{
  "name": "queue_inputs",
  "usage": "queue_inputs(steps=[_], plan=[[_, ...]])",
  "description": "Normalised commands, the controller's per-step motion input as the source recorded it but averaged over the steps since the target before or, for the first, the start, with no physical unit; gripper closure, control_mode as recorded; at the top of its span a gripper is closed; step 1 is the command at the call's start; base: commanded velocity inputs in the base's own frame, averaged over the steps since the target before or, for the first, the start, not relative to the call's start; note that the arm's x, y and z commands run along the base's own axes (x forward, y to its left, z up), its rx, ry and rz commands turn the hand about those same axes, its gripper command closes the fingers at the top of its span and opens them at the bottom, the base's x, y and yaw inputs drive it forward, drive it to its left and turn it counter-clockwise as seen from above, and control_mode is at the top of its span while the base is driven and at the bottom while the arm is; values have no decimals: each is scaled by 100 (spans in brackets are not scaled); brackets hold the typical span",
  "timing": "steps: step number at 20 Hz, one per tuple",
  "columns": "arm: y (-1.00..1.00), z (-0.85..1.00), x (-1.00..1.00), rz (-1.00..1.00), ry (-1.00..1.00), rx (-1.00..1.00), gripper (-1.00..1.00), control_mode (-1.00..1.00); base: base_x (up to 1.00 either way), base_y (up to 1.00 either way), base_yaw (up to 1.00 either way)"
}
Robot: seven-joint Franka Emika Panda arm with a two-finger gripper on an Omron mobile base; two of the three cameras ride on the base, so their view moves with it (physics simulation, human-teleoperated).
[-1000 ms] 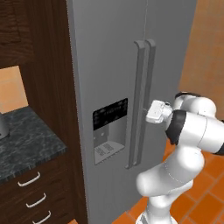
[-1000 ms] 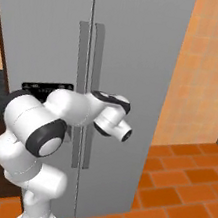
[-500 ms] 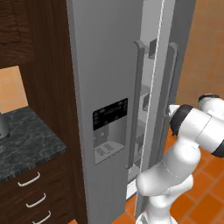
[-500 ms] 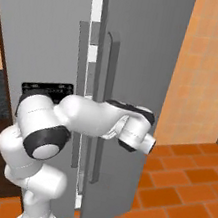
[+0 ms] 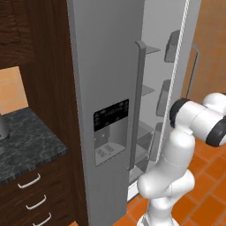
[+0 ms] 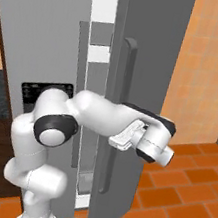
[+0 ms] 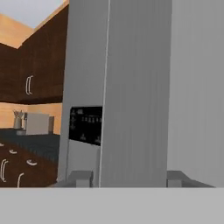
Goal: Take the strawberry from the fridge and place it on top of the pancake, located on the dining counter.
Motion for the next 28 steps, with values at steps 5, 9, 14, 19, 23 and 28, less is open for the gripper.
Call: queue_inputs(steps=[5, 9, 14, 19, 23, 28], plan=[[-58, 25, 0, -17, 0, 0, -100, -100, 0, 0, 0], [-8, 36, -3, -19, 0, 0, -100, -100, 0, 0, 0], [6, 56, -80, -24, -14, 0, -100, -100, 0, 0, 0], [32, 95, -70, -23, -21, -8, -100, -100, 0, 0, 0], [66, 99, -51, -30, -10, -24, -100, -100, 0, 0, 0], [74, 62, -41, -36, 2, -29, -100, -100, 0, 0, 0]])
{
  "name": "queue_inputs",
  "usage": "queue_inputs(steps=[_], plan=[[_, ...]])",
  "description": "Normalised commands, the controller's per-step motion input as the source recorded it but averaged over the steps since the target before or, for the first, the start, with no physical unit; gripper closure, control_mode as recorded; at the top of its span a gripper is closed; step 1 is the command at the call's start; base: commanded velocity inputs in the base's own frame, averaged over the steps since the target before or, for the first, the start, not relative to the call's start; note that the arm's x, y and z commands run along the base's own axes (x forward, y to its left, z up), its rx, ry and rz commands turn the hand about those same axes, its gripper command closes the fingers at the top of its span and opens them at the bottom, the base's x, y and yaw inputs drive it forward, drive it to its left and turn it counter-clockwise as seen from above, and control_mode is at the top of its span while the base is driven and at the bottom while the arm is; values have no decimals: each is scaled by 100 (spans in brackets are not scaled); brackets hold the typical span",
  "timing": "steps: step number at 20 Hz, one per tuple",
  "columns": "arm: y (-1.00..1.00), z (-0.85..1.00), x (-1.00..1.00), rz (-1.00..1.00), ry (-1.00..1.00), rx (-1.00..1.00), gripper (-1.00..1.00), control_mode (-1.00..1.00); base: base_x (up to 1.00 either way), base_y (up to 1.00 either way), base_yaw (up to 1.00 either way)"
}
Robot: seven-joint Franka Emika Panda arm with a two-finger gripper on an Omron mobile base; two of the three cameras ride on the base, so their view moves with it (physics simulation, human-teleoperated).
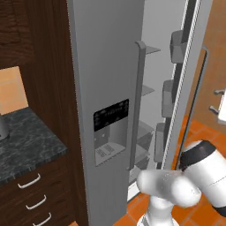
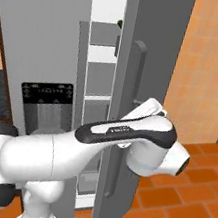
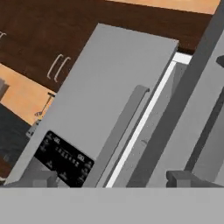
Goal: Take the strawberry from the fridge and place it on top of the pancake, located on the dining counter.
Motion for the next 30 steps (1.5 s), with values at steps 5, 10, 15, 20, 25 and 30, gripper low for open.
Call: queue_inputs(steps=[5, 10, 15, 20, 25, 30], plan=[[100, 18, -4, -30, 12, -44, -100, -100, 0, 0, 0], [99, 11, 10, -32, 17, -42, -100, -100, 0, 0, 0], [51, 0, 57, -40, 17, -30, -100, -100, 0, 0, 0], [0, 0, 81, -44, 21, -16, -100, -100, 0, 0, 0], [-12, 0, 71, -41, 21, -10, -100, -100, 0, 0, 0], [-46, 5, 43, -33, 10, -2, -100, -100, 0, 0, 0]])
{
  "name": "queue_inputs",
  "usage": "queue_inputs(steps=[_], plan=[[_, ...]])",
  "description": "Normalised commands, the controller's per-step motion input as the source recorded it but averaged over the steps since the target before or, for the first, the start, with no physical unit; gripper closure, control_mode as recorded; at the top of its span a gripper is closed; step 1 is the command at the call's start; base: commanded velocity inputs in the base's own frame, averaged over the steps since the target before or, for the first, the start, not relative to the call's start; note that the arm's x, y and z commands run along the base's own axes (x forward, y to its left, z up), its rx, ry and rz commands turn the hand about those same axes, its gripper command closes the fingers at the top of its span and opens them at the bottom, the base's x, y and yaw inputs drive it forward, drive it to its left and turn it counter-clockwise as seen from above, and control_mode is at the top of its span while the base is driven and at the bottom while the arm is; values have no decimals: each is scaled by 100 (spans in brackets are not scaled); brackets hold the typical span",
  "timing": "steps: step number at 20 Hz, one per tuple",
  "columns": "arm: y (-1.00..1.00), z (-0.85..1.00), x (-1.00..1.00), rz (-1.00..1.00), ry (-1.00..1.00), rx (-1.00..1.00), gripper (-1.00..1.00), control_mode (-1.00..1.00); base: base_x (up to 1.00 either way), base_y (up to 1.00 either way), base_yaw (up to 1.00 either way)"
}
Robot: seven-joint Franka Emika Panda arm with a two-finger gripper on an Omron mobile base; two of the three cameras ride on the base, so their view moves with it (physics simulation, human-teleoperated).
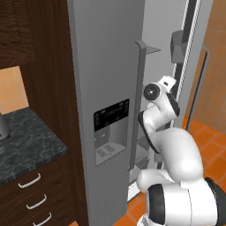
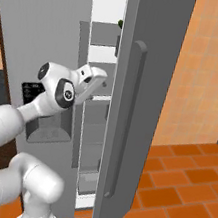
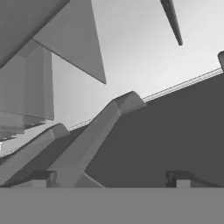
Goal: Take the strawberry from the fridge and place it on top of the pancake, located on the dining counter.
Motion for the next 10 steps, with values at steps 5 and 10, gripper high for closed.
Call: queue_inputs(steps=[5, 10], plan=[[-6, 0, 48, -17, 7, -2, -100, -100, 0, 0, 0], [-43, 1, 31, -6, 2, 0, -100, -100, 0, 0, 0]])
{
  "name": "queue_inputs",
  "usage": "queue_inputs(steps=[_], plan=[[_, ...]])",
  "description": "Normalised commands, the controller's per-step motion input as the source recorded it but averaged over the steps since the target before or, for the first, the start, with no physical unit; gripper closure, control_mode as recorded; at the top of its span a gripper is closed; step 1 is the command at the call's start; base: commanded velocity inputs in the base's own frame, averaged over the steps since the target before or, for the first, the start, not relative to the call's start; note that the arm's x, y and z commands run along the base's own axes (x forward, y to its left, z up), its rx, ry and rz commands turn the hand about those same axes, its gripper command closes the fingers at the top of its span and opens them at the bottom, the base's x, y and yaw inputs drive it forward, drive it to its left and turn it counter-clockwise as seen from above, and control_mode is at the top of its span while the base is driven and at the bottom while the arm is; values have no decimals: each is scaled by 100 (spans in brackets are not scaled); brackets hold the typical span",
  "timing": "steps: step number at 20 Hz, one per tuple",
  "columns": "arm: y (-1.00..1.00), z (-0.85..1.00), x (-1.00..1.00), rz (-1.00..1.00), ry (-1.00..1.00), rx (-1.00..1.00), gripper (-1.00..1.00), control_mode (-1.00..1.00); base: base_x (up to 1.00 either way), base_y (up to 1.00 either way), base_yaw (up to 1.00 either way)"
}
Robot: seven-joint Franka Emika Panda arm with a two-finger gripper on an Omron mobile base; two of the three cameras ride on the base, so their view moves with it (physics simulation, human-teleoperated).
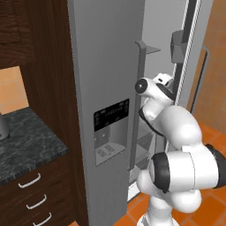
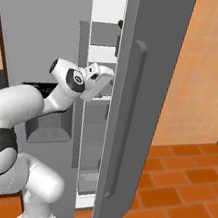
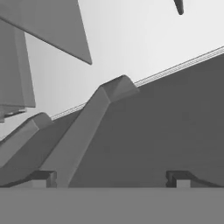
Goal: Take the strawberry from the fridge and place it on top of the pancake, located on the dining counter.
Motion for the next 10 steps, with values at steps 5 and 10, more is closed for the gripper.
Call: queue_inputs(steps=[5, 10], plan=[[-87, 2, 8, 0, 0, 0, -100, -100, 0, 0, 0], [-100, 11, -4, 0, 0, 4, -100, -100, 0, 0, 0]])
